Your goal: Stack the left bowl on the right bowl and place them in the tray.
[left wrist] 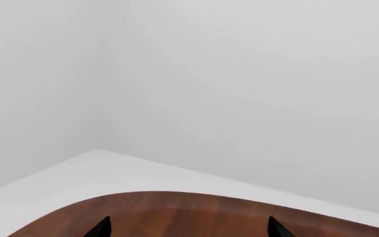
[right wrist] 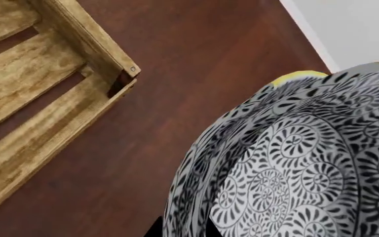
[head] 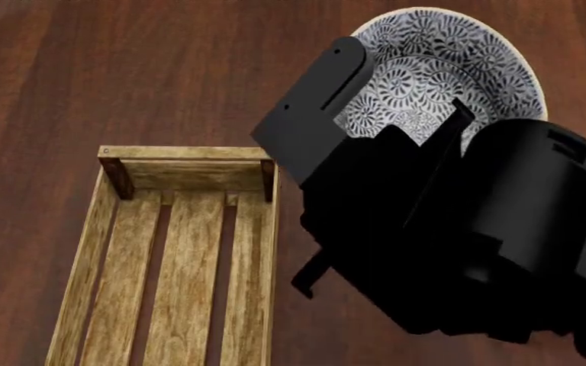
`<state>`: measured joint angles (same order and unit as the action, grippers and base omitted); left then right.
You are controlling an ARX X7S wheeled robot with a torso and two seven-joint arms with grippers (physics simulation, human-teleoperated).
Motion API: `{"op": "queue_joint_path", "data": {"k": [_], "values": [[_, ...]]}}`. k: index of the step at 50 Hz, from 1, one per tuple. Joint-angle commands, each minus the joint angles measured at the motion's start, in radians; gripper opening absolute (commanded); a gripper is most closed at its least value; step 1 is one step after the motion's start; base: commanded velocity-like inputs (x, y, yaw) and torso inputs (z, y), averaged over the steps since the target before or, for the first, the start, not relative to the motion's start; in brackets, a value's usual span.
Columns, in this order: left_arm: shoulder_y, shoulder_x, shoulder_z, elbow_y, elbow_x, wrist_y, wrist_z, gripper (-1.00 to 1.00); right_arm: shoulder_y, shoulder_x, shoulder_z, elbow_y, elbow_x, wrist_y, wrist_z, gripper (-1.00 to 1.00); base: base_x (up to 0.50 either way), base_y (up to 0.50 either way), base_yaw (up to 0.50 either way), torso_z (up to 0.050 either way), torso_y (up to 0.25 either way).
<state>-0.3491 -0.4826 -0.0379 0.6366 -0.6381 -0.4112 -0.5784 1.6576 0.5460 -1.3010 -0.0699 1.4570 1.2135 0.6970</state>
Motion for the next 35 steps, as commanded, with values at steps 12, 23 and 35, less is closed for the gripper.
{"op": "queue_joint_path", "data": {"k": [12,23,35], "values": [[0.007,-0.016,-0.073,-0.045,-0.041,0.032,0.016,1.0,0.09,-0.115,-0.091,-0.04,-0.16,0.016,-0.188,-1.0,0.0,0.0,0.0,0.0,0.001],[0.004,-0.016,-0.072,-0.056,-0.039,0.033,0.013,1.0,0.119,-0.166,-0.107,-0.073,-0.184,-0.001,-0.238,-1.0,0.0,0.0,0.0,0.0,0.001],[0.006,-0.017,-0.063,-0.048,-0.041,0.033,0.016,1.0,0.139,-0.255,-0.181,-0.03,-0.294,-0.077,-0.398,-1.0,0.0,0.0,0.0,0.0,0.001]]}}
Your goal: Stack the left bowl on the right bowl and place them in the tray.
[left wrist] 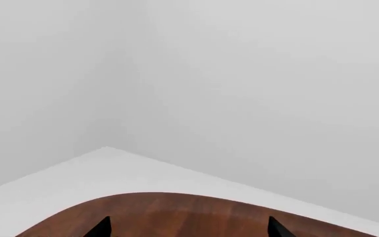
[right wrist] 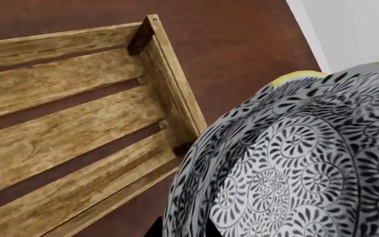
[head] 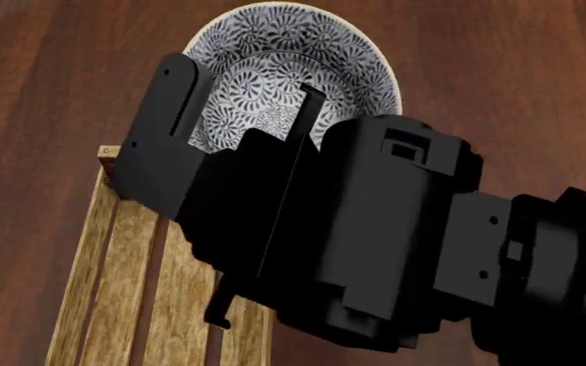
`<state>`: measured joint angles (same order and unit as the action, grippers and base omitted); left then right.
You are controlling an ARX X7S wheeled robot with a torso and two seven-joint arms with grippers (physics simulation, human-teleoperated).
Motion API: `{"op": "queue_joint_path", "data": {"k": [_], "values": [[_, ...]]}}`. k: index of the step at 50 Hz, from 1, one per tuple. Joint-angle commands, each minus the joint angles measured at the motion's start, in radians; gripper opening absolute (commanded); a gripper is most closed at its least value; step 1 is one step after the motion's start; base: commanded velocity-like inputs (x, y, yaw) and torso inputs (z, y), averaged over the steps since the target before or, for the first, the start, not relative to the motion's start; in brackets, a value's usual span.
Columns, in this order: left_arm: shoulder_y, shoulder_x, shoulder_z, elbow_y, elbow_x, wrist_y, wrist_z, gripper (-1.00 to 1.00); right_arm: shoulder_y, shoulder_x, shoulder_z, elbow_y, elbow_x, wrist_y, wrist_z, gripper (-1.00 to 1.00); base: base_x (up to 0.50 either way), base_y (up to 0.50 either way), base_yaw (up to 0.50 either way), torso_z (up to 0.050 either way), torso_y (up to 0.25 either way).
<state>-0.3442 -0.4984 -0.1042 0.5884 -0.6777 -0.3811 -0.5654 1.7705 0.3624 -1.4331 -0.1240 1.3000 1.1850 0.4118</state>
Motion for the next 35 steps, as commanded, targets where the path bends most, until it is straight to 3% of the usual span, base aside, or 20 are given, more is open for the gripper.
{"op": "queue_joint_path", "data": {"k": [1,35], "values": [[0.002,-0.001,0.001,-0.001,-0.004,0.004,0.003,1.0,0.024,-0.083,-0.062,0.035,-0.148,-0.056,-0.135,-1.0,0.0,0.0,0.0,0.0,0.0],[0.002,0.001,0.016,-0.009,0.007,0.017,0.007,1.0,-0.038,-0.276,-0.2,0.284,-0.348,-0.287,-0.448,-1.0,0.0,0.0,0.0,0.0,0.001]]}}
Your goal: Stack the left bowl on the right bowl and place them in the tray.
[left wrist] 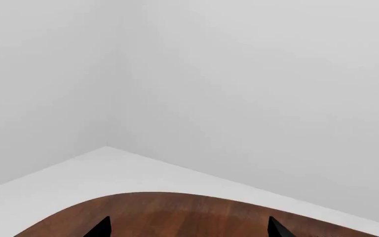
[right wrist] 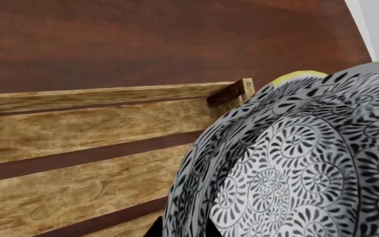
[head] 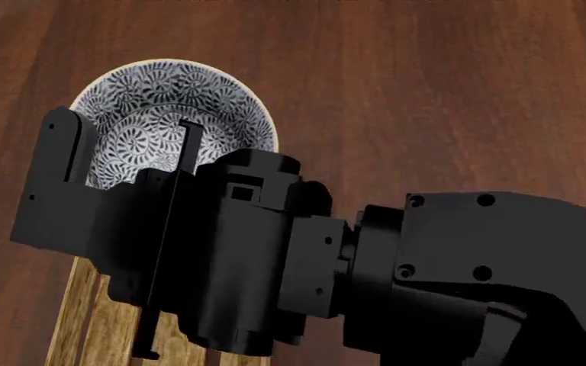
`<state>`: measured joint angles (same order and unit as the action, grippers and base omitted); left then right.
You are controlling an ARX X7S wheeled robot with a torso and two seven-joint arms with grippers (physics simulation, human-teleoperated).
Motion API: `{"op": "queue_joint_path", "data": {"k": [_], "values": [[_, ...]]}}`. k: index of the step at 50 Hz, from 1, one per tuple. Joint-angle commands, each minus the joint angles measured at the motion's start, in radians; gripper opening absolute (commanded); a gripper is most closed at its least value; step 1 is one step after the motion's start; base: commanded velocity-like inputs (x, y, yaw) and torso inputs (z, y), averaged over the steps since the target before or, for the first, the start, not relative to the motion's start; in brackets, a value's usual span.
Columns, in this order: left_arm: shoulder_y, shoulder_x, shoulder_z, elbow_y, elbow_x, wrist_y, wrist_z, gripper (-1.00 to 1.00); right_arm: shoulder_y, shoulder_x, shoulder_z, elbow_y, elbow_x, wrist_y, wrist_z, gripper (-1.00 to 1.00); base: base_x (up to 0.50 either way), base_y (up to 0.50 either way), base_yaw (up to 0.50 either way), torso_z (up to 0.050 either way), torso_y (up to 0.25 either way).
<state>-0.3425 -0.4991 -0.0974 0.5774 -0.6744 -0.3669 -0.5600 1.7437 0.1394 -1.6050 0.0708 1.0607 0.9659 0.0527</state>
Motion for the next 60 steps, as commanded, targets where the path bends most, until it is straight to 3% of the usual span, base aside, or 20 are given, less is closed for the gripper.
{"op": "queue_joint_path", "data": {"k": [1,18,31,60], "values": [[0.001,0.002,0.013,0.005,0.005,0.003,0.002,1.0,-0.016,-0.058,-0.035,0.103,-0.118,-0.077,-0.099,-1.0,0.0,0.0,0.0,0.0,0.0],[0.003,-0.005,0.002,0.015,-0.014,-0.002,-0.004,1.0,-0.068,-0.135,-0.082,0.266,-0.182,-0.152,-0.249,-1.0,0.0,0.0,0.0,0.0,0.001],[0.002,-0.01,-0.006,0.018,-0.025,-0.005,-0.009,1.0,-0.159,-0.139,0.041,0.253,-0.384,-0.079,-0.371,-1.0,0.0,0.0,0.0,0.001,0.001],[0.006,-0.017,-0.008,0.027,-0.034,-0.006,-0.015,1.0,-0.264,-0.139,0.054,0.349,-0.57,-0.196,-0.518,-1.0,0.0,0.0,0.0,0.0,0.001]]}}
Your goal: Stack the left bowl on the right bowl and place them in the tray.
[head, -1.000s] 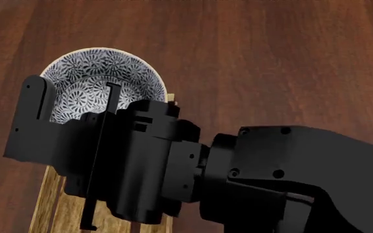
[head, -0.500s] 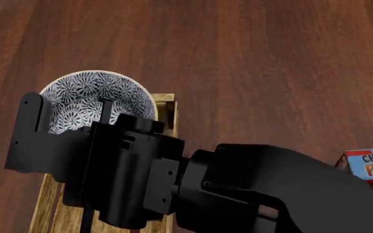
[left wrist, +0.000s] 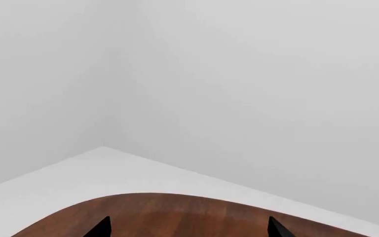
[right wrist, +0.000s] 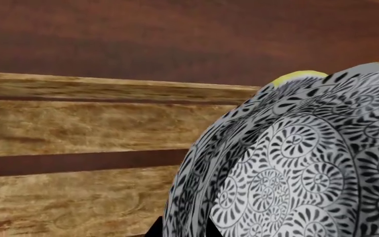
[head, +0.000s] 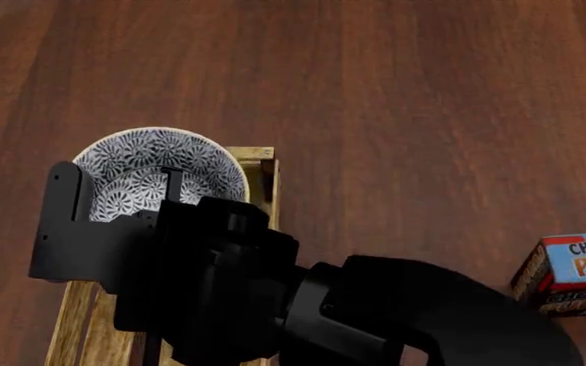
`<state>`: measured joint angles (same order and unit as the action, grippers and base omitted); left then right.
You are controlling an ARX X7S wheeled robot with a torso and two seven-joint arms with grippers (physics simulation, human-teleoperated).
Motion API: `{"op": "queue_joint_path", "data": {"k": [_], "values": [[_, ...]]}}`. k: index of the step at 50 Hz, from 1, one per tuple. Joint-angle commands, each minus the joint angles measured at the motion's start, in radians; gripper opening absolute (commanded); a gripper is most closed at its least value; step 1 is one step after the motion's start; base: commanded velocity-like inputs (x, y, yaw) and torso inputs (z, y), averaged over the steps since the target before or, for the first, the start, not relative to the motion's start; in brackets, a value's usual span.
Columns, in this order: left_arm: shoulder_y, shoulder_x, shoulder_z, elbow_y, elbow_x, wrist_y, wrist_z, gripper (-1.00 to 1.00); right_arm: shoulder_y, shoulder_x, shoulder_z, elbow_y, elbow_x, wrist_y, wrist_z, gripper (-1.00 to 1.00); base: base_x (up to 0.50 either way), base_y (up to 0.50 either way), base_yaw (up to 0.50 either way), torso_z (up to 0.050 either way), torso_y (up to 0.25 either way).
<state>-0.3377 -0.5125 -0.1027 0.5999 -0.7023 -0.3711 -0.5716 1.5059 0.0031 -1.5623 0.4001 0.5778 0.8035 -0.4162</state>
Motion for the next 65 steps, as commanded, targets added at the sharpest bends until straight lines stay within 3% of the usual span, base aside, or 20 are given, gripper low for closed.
{"op": "queue_joint_path", "data": {"k": [1,65], "values": [[0.001,-0.003,-0.003,0.005,-0.006,-0.001,-0.003,1.0,-0.027,-0.003,0.012,0.018,-0.088,-0.034,-0.051,-1.0,0.0,0.0,0.0,0.0,0.0],[0.004,-0.008,-0.001,-0.01,-0.006,0.014,-0.005,1.0,-0.159,-0.003,0.008,0.068,-0.214,-0.122,-0.202,-1.0,0.0,0.0,0.0,0.0,0.001]]}}
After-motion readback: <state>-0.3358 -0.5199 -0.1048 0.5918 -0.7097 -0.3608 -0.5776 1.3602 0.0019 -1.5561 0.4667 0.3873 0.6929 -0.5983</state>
